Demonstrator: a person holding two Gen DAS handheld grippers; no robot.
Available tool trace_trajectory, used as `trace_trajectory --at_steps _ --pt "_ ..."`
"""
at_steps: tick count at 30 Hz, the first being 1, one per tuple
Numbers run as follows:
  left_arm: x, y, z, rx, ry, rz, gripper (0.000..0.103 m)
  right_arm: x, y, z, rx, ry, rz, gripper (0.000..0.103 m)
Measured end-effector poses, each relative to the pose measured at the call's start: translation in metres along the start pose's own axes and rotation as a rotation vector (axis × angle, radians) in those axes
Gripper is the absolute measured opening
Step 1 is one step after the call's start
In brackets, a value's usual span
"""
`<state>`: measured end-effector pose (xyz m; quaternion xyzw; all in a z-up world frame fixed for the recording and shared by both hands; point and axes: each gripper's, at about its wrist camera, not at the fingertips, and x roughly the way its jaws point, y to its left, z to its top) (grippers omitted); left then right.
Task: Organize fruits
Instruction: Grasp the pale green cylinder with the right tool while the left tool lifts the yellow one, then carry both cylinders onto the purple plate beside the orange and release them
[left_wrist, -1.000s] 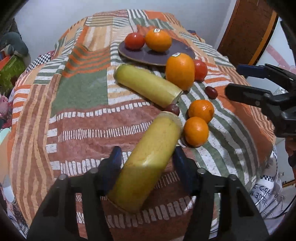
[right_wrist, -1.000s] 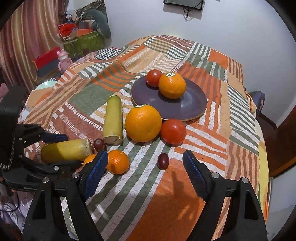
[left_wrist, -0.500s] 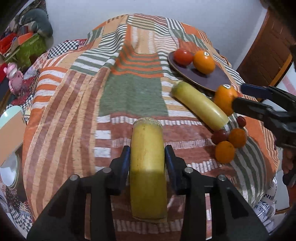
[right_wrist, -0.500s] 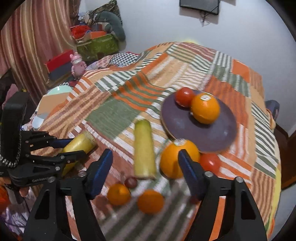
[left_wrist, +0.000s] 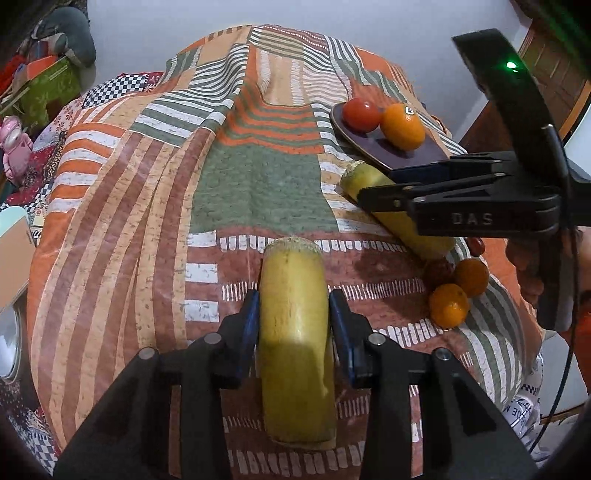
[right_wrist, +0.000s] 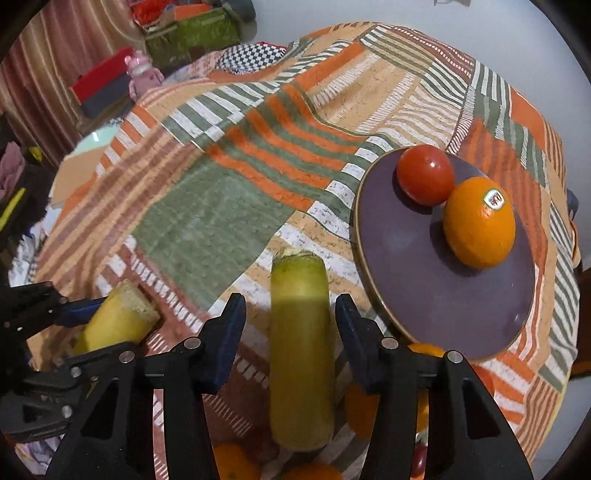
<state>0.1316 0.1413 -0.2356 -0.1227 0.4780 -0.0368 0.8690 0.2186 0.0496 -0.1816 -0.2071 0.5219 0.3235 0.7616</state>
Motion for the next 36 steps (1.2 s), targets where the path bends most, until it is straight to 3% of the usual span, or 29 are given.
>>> trace_trajectory --at_steps 6,10,11,12,14,24,36 --pt "0.006 0.001 0.005 -0.01 -0.002 -0.005 0.038 0.015 0.01 0.009 -0.057 0.041 -0.037 0.047" --pt "0.008 0.002 0.006 -0.012 -0.006 -0.006 0.038 0.027 0.009 0.015 -0.052 0.078 -0.019 0.047" --pt "0.008 0.003 0.007 -0.014 -0.006 -0.007 0.038 0.029 0.008 0.016 -0.046 0.079 -0.011 0.046" --pt "0.008 0.003 0.007 -0.015 -0.006 -0.009 0.038 0.029 0.007 0.016 -0.036 0.076 -0.006 0.036" --pt "0.008 0.003 0.008 -0.016 -0.006 -0.009 0.038 0.027 0.004 0.017 -0.027 0.066 -0.002 0.033" --pt "-0.021 -0.012 0.015 0.015 -0.081 0.033 0.037 -0.036 -0.002 -0.006 0.002 -0.123 0.002 0.032" --pt "-0.06 -0.053 0.044 0.076 -0.189 0.063 0.037 -0.105 -0.03 -0.026 0.097 -0.299 0.078 0.031"
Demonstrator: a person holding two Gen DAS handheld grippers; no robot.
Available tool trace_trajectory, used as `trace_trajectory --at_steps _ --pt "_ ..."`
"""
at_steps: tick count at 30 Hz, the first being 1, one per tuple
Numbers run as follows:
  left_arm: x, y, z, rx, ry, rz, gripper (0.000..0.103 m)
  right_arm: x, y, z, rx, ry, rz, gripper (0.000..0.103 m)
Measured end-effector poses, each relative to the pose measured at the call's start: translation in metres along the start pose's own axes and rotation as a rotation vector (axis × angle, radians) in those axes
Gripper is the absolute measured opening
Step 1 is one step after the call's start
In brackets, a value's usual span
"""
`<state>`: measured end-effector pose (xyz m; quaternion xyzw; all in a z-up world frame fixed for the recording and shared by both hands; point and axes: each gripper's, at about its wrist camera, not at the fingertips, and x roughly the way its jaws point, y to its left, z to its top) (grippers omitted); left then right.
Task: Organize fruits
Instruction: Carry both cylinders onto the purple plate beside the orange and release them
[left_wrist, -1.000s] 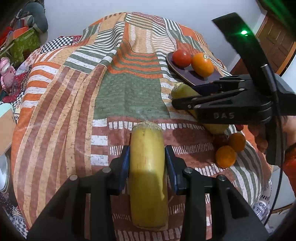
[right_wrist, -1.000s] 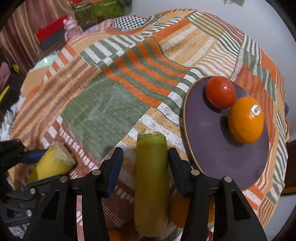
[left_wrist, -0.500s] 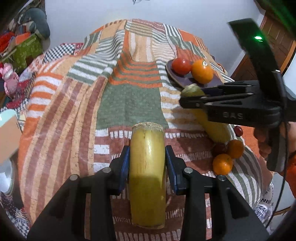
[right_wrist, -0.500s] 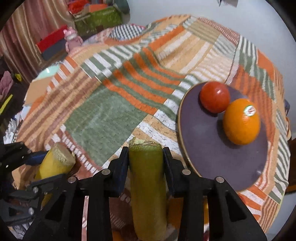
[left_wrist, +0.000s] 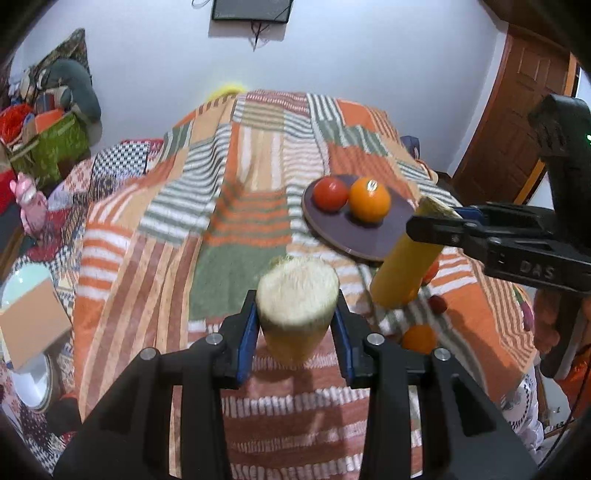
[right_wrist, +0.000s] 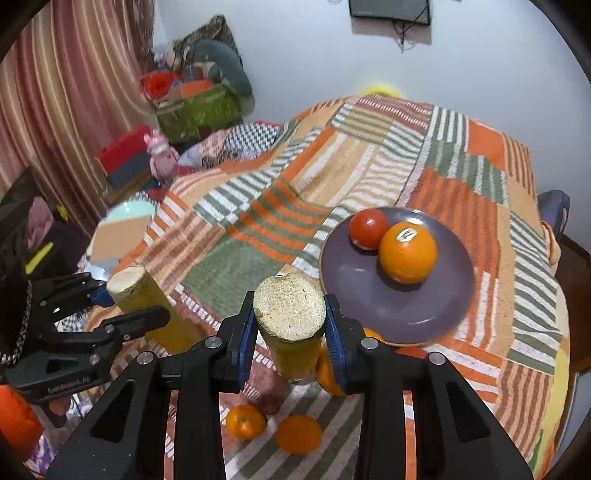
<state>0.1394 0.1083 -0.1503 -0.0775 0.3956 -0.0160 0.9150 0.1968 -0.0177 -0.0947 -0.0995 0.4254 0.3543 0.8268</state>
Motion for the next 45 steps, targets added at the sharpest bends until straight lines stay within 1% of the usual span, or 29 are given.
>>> trace_trajectory --at_steps 3,7,10,13,19,22,25,29,32,35,38,41,42,43,44,45 --pt "-0.001 -0.01 0.014 0.012 -0.019 -0.002 0.037 -0.016 -0.008 0.003 0.016 -0.042 0.003 0.031" --pt "0.001 -0.024 0.031 0.025 -0.041 -0.017 0.037 -0.038 -0.02 0.01 0.015 -0.105 -0.045 0.031" --pt "0.004 -0.032 0.043 0.033 -0.054 -0.026 0.037 -0.047 -0.033 0.012 0.026 -0.133 -0.071 0.031" --pt "0.011 -0.039 0.053 0.036 -0.056 -0.039 0.037 -0.052 -0.047 0.013 0.039 -0.146 -0.102 0.031" --pt "0.034 -0.047 0.071 0.046 -0.04 -0.057 0.037 -0.045 -0.076 0.013 0.072 -0.132 -0.137 0.031" --pt "0.049 -0.052 0.076 0.061 -0.025 -0.059 0.037 -0.035 -0.085 0.013 0.09 -0.122 -0.128 0.031" --pt "0.066 -0.054 0.081 0.078 -0.008 -0.041 0.037 -0.025 -0.09 0.013 0.102 -0.111 -0.116 0.031" --pt "0.083 -0.054 0.088 0.086 0.01 -0.024 0.037 -0.007 -0.093 0.014 0.122 -0.094 -0.074 0.031" --pt "0.097 -0.055 0.093 0.1 0.021 0.006 0.037 0.006 -0.098 0.013 0.134 -0.079 -0.052 0.031" --pt "0.113 -0.056 0.096 0.108 0.044 0.02 0.037 0.019 -0.103 0.009 0.144 -0.059 -0.048 0.031" --pt "0.124 -0.06 0.097 0.116 0.053 0.017 0.037 0.019 -0.113 0.008 0.168 -0.075 -0.022 0.031" --pt "0.131 -0.07 0.101 0.147 0.046 0.04 0.037 0.018 -0.124 0.007 0.186 -0.082 -0.01 0.031" --pt "0.134 -0.072 0.102 0.147 0.05 0.035 0.037 0.017 -0.128 0.006 0.194 -0.084 -0.009 0.031" --pt "0.14 -0.072 0.104 0.131 0.072 0.009 0.037 0.017 -0.131 0.006 0.204 -0.085 -0.006 0.031" --pt "0.143 -0.072 0.106 0.115 0.077 -0.011 0.037 0.017 -0.135 0.007 0.22 -0.084 -0.001 0.031" --pt "0.146 -0.072 0.108 0.106 0.076 -0.014 0.037 0.018 -0.14 0.007 0.236 -0.082 0.007 0.031"
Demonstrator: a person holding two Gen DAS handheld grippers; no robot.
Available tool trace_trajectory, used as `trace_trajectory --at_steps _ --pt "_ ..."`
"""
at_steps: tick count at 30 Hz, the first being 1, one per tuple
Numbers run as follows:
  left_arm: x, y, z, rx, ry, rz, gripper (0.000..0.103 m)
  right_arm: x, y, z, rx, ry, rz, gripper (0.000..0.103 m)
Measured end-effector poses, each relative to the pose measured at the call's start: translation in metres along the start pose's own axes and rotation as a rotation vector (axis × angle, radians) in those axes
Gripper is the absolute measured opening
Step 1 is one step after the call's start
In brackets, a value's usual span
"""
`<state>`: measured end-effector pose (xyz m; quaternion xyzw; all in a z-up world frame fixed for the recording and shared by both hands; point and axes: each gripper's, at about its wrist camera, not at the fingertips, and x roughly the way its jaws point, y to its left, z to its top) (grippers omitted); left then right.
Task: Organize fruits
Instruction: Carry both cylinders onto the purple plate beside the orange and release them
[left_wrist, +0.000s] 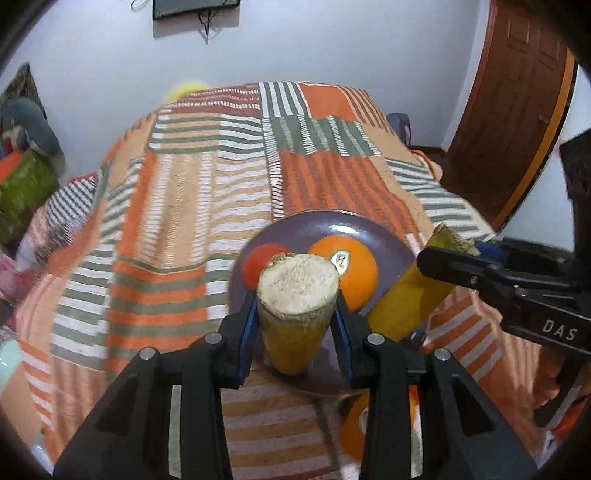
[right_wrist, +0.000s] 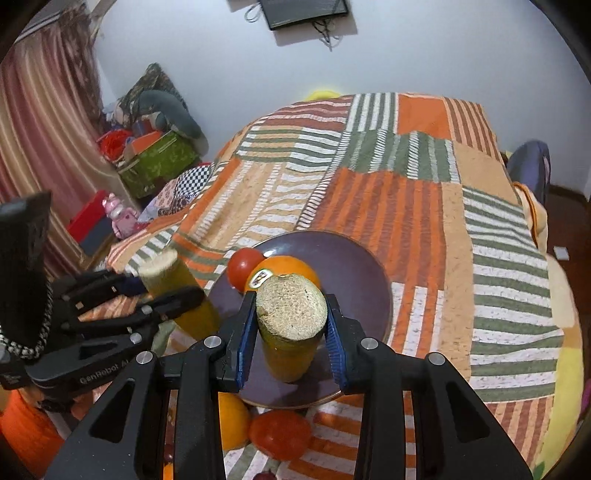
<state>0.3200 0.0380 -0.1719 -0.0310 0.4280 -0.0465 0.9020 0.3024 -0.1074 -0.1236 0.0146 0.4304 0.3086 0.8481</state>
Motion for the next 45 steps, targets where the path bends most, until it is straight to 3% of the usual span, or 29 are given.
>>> trace_trajectory --at_steps 12,16,25,29,45 --pt "0.022 0.0 0.018 0.011 0.013 0.031 0.037 0.03 -0.02 0.023 0.018 0.05 -0.078 0.036" --pt "0.035 0.003 0.021 -0.007 0.051 0.03 0.042 0.044 -0.023 0.029 0.005 0.084 -0.112 0.037" --pt "0.032 0.006 0.018 -0.002 0.037 0.01 0.049 0.066 -0.012 0.026 -0.091 0.135 -0.208 0.038" --pt "0.019 0.006 0.017 -0.011 0.01 0.008 0.054 0.059 -0.004 0.024 -0.13 0.121 -0.244 0.041" --pt "-0.067 -0.003 -0.016 0.002 -0.055 0.017 0.06 -0.038 0.033 0.005 -0.142 -0.029 -0.191 0.052"
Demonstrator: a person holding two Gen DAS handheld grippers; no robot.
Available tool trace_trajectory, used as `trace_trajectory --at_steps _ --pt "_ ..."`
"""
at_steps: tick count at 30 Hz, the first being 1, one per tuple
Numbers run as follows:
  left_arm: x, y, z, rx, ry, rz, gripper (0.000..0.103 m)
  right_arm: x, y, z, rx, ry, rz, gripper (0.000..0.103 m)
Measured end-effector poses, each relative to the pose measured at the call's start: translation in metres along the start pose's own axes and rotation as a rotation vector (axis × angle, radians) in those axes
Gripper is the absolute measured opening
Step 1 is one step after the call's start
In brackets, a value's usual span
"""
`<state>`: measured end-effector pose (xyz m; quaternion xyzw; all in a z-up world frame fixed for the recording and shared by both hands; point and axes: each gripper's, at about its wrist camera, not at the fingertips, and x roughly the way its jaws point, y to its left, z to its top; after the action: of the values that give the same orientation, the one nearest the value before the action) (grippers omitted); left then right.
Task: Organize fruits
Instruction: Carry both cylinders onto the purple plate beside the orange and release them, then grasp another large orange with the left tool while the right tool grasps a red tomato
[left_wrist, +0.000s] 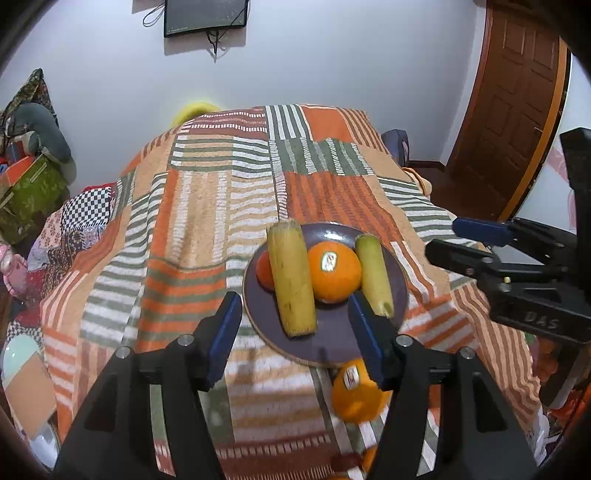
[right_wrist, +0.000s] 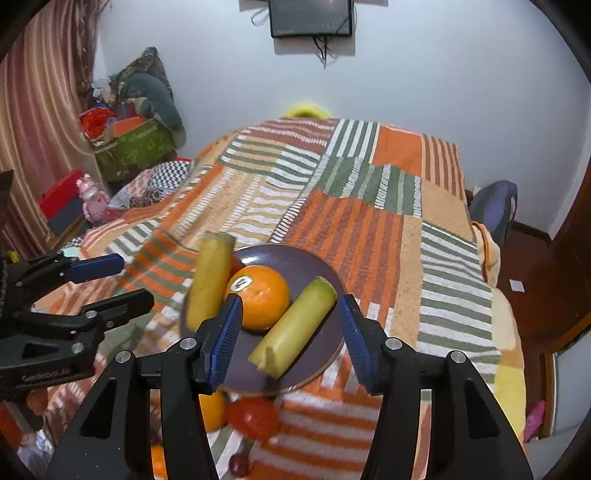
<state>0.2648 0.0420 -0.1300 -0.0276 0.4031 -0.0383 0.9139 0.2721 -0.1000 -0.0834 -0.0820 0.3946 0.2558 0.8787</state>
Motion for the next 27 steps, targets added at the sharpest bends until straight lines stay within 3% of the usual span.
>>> trace_trajectory --at_steps 11,27 --pt "-0.022 -0.02 -0.045 0.005 0.045 -0.015 0.065 -0.037 0.01 -0.038 0.015 -0.013 0.011 0.055" --pt "0.046 -0.047 -0.083 0.001 0.221 -0.068 0.065 -0.014 -0.002 -0.098 0.071 0.1 0.02 0.055"
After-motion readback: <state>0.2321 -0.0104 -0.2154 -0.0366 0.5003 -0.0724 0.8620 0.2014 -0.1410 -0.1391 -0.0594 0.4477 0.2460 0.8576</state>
